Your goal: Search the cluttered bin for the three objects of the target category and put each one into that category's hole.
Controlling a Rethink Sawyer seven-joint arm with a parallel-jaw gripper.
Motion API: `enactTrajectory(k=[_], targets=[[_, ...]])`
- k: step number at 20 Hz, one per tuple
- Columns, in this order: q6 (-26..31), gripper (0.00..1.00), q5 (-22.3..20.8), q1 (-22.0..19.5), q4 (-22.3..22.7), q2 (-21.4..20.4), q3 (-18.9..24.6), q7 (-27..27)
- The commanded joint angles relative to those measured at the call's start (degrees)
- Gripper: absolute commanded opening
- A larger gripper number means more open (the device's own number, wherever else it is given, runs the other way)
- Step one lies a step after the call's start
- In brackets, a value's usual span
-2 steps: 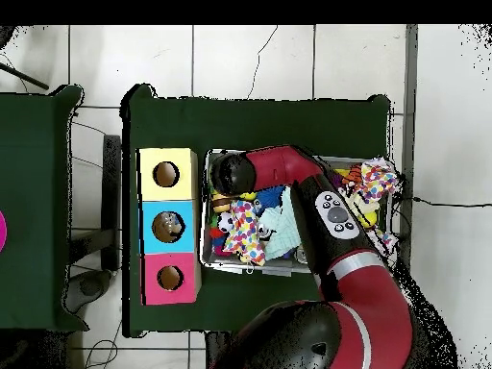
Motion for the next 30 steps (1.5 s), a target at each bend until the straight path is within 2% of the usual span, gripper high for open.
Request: enactTrajectory(k=[1, 4, 9, 19, 30], targets=[[-4.2, 1.0, 2.2, 1.7, -1.4, 3.8, -1.1, 11.8], [-4.8, 1.0, 2.2, 3.0, -1.8, 3.8, -2.0, 13.5], [-3.7, 1.0, 3.1, 2.7, -2.6, 4.2, -1.3, 11.7], [-3.5, 1.0, 3.9, 4.3, -3.7, 4.0, -2.5, 11.7], [-1.9, 1.0, 4.3, 1.9, -4.0, 2.8, -2.4, 6.5]])
